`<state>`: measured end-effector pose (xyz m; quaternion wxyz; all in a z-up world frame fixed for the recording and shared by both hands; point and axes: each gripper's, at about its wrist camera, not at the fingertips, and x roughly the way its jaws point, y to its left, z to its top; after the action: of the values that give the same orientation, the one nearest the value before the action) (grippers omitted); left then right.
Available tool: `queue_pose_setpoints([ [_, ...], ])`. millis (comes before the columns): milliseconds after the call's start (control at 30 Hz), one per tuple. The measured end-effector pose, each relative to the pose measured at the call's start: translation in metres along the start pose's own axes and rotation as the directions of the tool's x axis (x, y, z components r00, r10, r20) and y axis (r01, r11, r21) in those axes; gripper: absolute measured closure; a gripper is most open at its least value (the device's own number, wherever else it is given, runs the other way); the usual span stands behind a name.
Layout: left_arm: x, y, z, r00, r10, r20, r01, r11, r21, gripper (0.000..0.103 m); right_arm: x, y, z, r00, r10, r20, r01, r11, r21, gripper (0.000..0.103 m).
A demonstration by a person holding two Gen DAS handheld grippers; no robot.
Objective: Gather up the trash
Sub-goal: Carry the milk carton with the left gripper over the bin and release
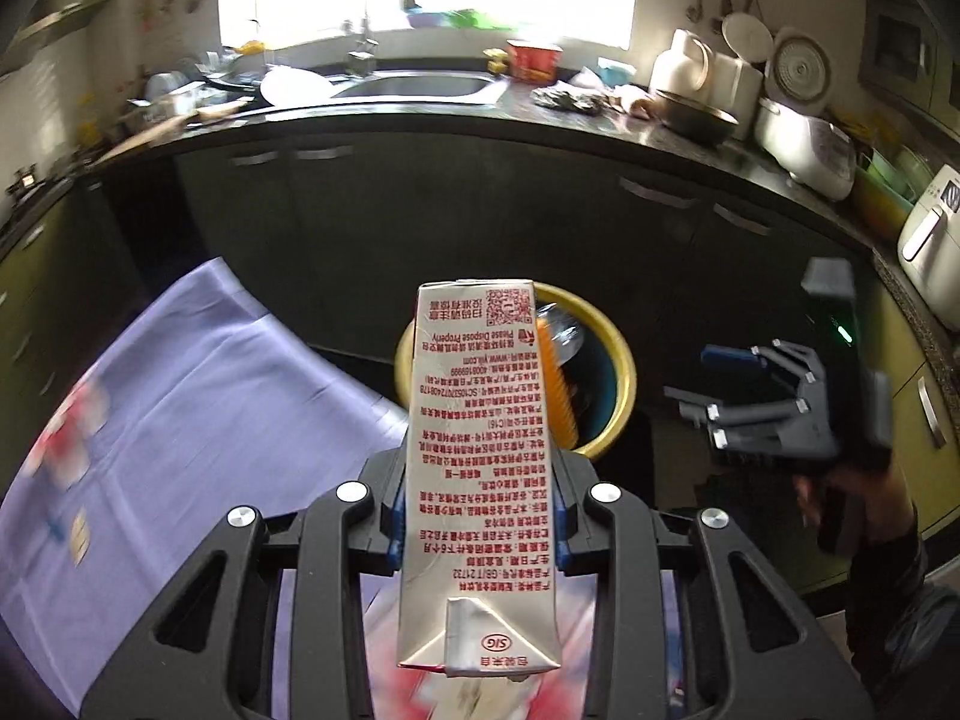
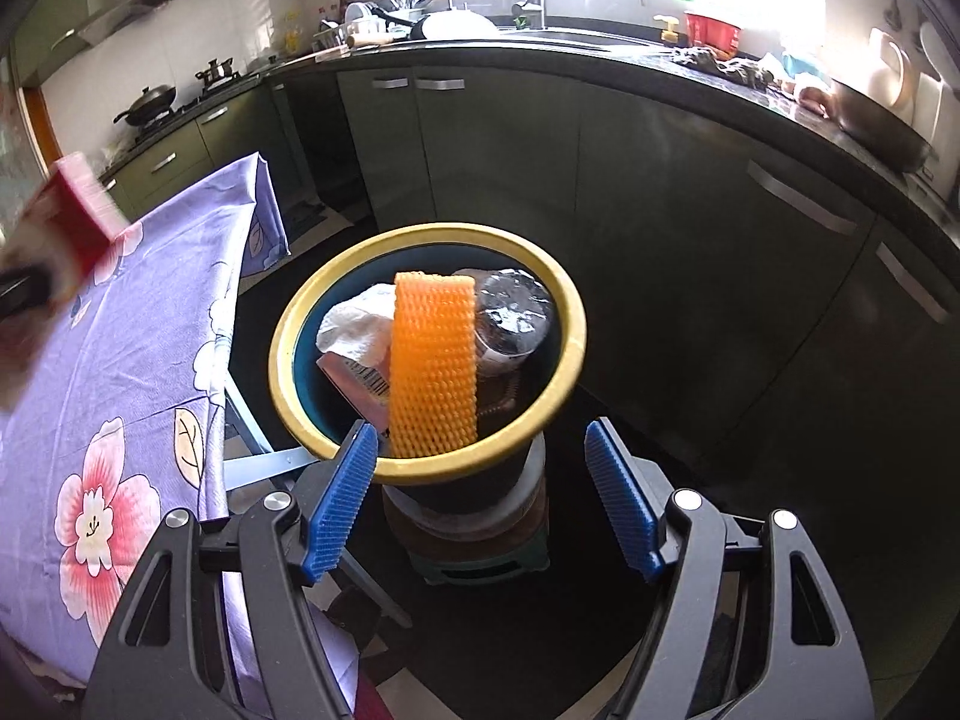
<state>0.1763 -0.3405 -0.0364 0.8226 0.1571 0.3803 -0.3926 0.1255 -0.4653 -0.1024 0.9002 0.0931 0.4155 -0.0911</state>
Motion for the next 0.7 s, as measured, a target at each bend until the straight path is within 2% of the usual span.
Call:
queue_pose_setpoints([
  [167, 0.076, -0.009, 0.035, 0.996, -0.013, -0.083, 0.015, 1.000, 0.021, 0.071, 0.002, -0.017, -0.007, 1.000, 0.018, -0.004, -0.018, 0.999, 0.033, 0.031],
  [367, 0.149, -0.006, 0.053, 0.983, 0.028, -0.181, -0.027, 1.000, 0.004, 0.070, 0.012, -0.032, -0.016, 0.999, 0.023, -0.035, -0.021, 0.997, 0.070, 0.031],
  [433, 0.170, -0.002, 0.055, 0.975, 0.038, -0.219, -0.043, 0.999, -0.018, 0.067, 0.014, -0.035, -0.017, 0.999, 0.027, -0.040, -0.024, 0.997, 0.079, 0.030],
  [500, 0.178, 0.004, 0.055, 0.972, 0.035, -0.231, -0.048, 0.998, -0.051, 0.044, 0.015, -0.036, -0.018, 0.999, 0.031, -0.043, -0.027, 0.996, 0.085, 0.030],
  [533, 0.179, 0.006, 0.056, 0.973, 0.039, -0.228, -0.055, 0.996, -0.064, 0.040, 0.015, -0.036, -0.018, 0.999, 0.034, -0.043, -0.030, 0.996, 0.085, 0.030],
  [600, 0.174, 0.010, 0.054, 0.975, 0.040, -0.218, -0.058, 0.995, -0.078, 0.039, 0.014, -0.035, -0.019, 0.998, 0.039, -0.040, -0.035, 0.996, 0.084, 0.030],
  [700, 0.143, 0.012, 0.051, 0.985, 0.021, -0.170, -0.037, 0.995, -0.091, 0.039, 0.010, -0.030, -0.020, 0.998, 0.050, -0.033, -0.047, 0.996, 0.079, 0.030],
])
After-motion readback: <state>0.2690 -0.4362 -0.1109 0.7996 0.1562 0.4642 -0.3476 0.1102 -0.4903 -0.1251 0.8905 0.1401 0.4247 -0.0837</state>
